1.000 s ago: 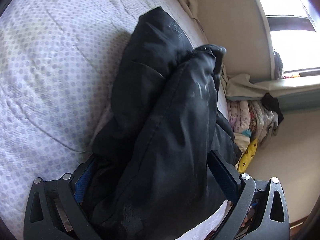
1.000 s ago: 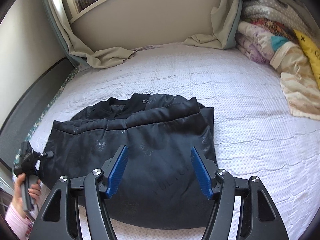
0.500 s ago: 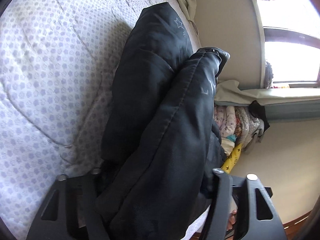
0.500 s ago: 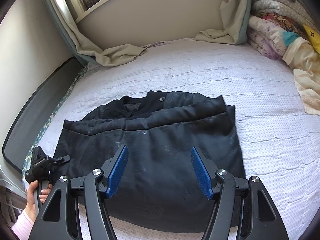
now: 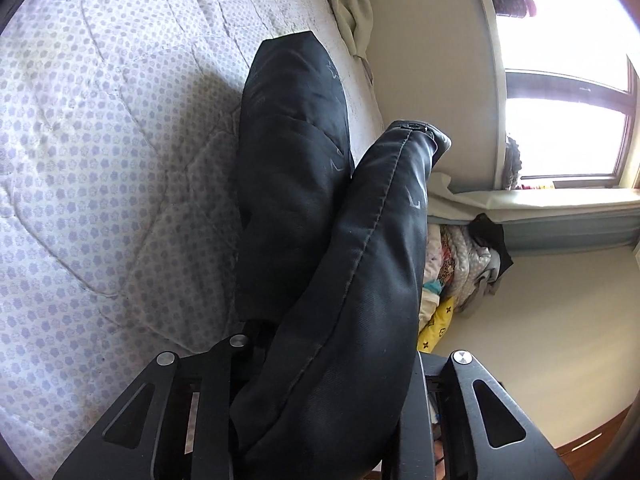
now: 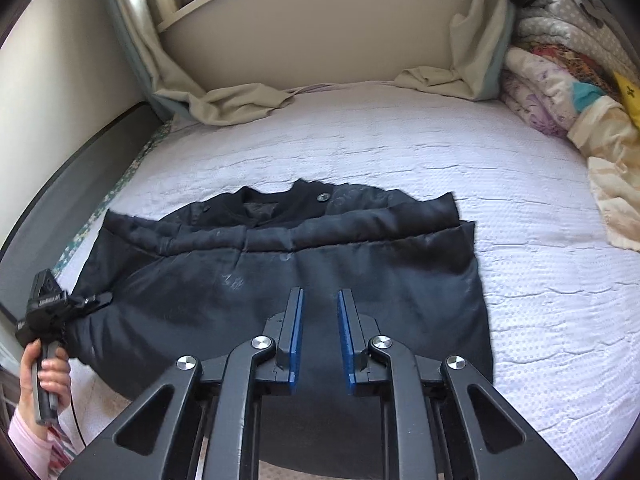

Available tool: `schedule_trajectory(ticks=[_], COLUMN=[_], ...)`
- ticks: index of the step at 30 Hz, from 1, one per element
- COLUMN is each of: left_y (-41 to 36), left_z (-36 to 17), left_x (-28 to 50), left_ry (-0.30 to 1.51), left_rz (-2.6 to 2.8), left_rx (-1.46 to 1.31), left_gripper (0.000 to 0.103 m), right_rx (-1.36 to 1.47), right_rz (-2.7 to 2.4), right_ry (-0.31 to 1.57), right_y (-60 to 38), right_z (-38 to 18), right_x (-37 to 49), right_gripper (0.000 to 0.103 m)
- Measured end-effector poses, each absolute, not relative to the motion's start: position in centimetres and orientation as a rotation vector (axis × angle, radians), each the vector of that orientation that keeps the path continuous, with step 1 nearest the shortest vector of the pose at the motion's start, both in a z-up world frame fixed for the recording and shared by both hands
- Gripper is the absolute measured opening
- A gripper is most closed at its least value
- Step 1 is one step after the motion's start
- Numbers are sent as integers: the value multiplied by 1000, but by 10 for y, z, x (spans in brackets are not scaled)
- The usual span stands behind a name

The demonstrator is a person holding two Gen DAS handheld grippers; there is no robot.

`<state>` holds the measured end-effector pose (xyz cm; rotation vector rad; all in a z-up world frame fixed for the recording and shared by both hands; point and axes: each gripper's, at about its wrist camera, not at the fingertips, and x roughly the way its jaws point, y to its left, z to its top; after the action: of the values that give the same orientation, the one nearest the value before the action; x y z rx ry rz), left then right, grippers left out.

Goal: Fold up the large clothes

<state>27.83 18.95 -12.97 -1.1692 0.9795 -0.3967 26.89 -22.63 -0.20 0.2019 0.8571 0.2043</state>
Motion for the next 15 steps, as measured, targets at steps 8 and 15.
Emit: schedule_trajectory(ticks=[8, 15], left_y=[208, 201], left_z=[-119, -108], left_x=[265, 260], left_ry=[946, 931], left_rz=[-395, -393], left_rx=[-1159, -1139], left_gripper=[30, 29], right_rx=[96, 114], right_rz=[261, 290], right_ry=[920, 966], right_y=[-196, -196], right_z=[-39, -71], right_x=[278, 302], right_gripper=[13, 13])
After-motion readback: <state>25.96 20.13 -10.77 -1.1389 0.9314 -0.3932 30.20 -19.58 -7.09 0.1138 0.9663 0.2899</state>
